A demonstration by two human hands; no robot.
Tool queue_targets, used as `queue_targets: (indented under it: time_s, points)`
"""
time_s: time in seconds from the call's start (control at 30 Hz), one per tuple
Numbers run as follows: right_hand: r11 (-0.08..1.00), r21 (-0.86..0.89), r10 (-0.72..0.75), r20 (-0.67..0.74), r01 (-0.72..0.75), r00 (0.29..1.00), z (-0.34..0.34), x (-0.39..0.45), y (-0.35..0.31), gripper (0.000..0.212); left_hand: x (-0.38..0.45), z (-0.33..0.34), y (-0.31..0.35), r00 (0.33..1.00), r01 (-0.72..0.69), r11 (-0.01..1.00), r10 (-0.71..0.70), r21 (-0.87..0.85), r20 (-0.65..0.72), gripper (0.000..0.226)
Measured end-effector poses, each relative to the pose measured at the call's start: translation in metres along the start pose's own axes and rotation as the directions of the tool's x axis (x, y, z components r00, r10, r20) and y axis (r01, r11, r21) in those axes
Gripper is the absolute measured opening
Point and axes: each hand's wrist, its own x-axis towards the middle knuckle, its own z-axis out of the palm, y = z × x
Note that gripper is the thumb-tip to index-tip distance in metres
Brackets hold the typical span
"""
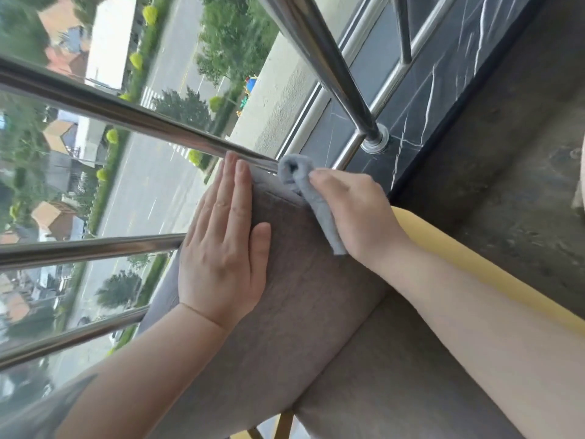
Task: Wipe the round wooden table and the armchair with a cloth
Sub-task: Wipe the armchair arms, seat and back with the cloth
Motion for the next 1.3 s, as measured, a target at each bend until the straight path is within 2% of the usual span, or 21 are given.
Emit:
queue_targets:
  time_s: [0.07,0.17,0.2,0.27,0.33,0.4,0.5,0.53,0.63,0.67,0.77,0.83,0.97,1.03,1.1,1.17,1.3]
  points:
    - [0.996,0.061,-0.071,0.036,0.069,0.997,0.018,0.009,-0.021,0.029,0.000,0.000,0.000,1.000,-0.005,1.000,0.005,-0.002,-0.006,0.053]
    - [0.983,0.073,-0.169,-0.029,0.171,0.985,0.027,0.003,-0.016,0.025,0.000,-0.001,0.000,1.000,-0.007,1.000,0.007,0.003,-0.005,0.052]
    - [0.990,0.046,-0.131,-0.056,0.133,0.990,0.018,-0.001,-0.006,0.023,0.000,-0.001,0.000,1.000,-0.006,1.000,0.006,0.010,-0.006,0.052]
    - [0.999,0.009,0.045,-0.085,-0.044,0.995,-0.001,-0.005,0.008,0.037,-0.001,0.000,0.000,1.000,0.000,1.000,0.001,0.023,-0.005,0.052]
    - [0.986,0.012,0.165,-0.050,-0.165,0.985,-0.003,0.004,0.008,0.045,-0.002,0.000,0.000,1.000,0.005,1.000,-0.005,0.022,-0.007,0.052]
    - [0.994,0.049,0.097,0.000,-0.097,0.995,0.012,0.013,-0.013,0.040,-0.001,0.000,0.001,1.000,0.005,1.000,-0.005,0.025,-0.021,0.052]
    - [0.992,0.097,-0.076,-0.047,0.081,0.996,0.024,0.010,-0.020,0.024,0.000,0.000,0.001,0.999,0.014,1.000,-0.014,0.006,-0.030,0.051]
    - [0.995,0.076,-0.063,-0.068,0.068,0.996,0.019,0.005,-0.014,0.022,0.000,0.000,0.002,0.999,0.013,1.000,-0.013,0.001,-0.031,0.051]
    - [0.995,0.010,0.098,-0.112,-0.098,0.989,0.006,0.004,0.001,0.041,0.000,0.000,0.002,0.999,0.019,1.000,-0.018,0.018,-0.041,0.050]
    - [0.994,0.012,0.107,-0.098,-0.106,0.989,0.008,0.006,-0.004,0.040,0.000,0.000,0.002,0.999,0.020,1.000,-0.019,0.018,-0.045,0.050]
    - [0.986,0.166,-0.023,-0.053,0.031,0.998,0.026,0.006,-0.028,0.023,0.000,0.001,0.003,0.998,0.021,1.000,-0.020,0.022,-0.066,0.050]
    - [0.980,0.192,-0.046,-0.053,0.056,0.998,0.024,0.003,-0.023,0.020,-0.001,0.001,0.003,0.998,0.021,1.000,-0.020,0.019,-0.066,0.050]
    - [0.983,0.054,0.182,-0.093,-0.177,0.979,0.005,0.004,-0.001,0.045,-0.001,0.001,0.003,0.998,0.023,0.999,-0.021,0.029,-0.059,0.050]
    - [0.989,0.089,0.122,-0.055,-0.117,0.991,0.013,0.007,-0.015,0.039,-0.001,0.001,0.003,0.998,0.015,1.000,-0.014,0.026,-0.066,0.050]
    - [0.981,0.194,0.030,-0.027,-0.024,0.999,0.024,0.008,-0.026,0.023,0.000,0.001,0.002,0.998,0.013,1.000,-0.011,0.023,-0.068,0.050]
    - [0.978,0.204,0.062,-0.040,-0.052,0.997,0.020,0.002,-0.018,0.020,0.000,0.000,0.002,0.998,0.014,1.000,-0.013,0.011,-0.065,0.050]
    - [0.973,0.090,0.223,-0.122,-0.213,0.967,0.005,0.000,0.003,0.028,-0.002,0.000,0.003,0.998,0.014,1.000,-0.013,0.017,-0.061,0.049]
